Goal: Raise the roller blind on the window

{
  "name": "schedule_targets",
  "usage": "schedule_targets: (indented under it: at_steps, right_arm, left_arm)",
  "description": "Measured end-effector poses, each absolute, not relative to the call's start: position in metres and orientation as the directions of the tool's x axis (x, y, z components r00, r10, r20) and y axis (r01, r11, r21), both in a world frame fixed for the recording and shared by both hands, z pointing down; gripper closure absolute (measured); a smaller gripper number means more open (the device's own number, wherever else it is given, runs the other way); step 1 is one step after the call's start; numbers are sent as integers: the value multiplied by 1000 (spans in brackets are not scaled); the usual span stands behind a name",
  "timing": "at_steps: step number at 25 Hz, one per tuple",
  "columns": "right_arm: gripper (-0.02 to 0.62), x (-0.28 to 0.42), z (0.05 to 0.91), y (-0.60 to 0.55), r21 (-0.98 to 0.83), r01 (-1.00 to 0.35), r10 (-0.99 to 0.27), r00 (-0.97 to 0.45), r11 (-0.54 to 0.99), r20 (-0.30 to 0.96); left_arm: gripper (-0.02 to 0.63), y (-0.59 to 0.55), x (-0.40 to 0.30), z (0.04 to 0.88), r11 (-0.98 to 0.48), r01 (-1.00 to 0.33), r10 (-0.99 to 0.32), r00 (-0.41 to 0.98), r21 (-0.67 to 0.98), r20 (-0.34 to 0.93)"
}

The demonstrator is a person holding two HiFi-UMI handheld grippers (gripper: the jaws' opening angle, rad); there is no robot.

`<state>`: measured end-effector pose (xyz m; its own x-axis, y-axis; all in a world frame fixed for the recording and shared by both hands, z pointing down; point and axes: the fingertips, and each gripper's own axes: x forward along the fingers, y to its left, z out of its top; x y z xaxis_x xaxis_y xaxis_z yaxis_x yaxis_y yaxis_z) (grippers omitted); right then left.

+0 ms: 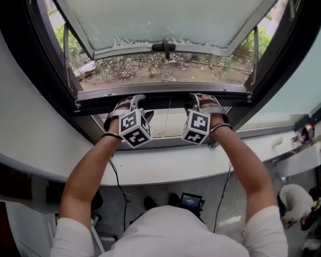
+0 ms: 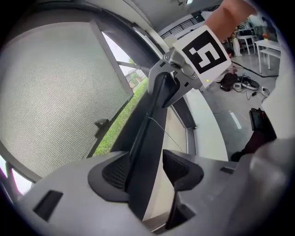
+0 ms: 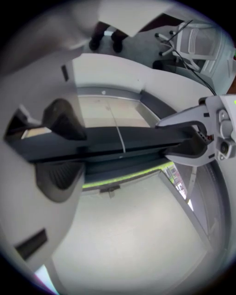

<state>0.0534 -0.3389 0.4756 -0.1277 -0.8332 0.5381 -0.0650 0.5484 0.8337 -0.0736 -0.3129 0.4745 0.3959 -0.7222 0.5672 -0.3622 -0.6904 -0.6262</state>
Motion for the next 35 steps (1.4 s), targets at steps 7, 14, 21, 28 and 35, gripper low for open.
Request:
schedule_targets:
  at_steps: [7,14,21,28,35]
  right_arm:
    - [452,54,482,-337,833,10,-830,-79,553,552]
    - [453,51,482,-335,850,-8,-839,-170,527,518]
    - [451,52,480,-332,874,-1,-847,-247,486,471]
    - [453,49,480,-331,869,-58,-849,-257,491,462]
    - [456,48,467,-334,844,-89,-833,-243,529,497]
  left_arm:
    - [395,-316,-76,482,-666,-224,-745,264,-712,613]
    - [408,-317,-78,484,-650,-203,-760,184,-732,624]
    - [408,-314,-76,482,-642,-286,-766,183,-712,617]
    - [408,-313,-78,483,-640,-333,-767,208,-693,608]
    - [408,-312,-78,470,-643,-388,-765,297,-660,571]
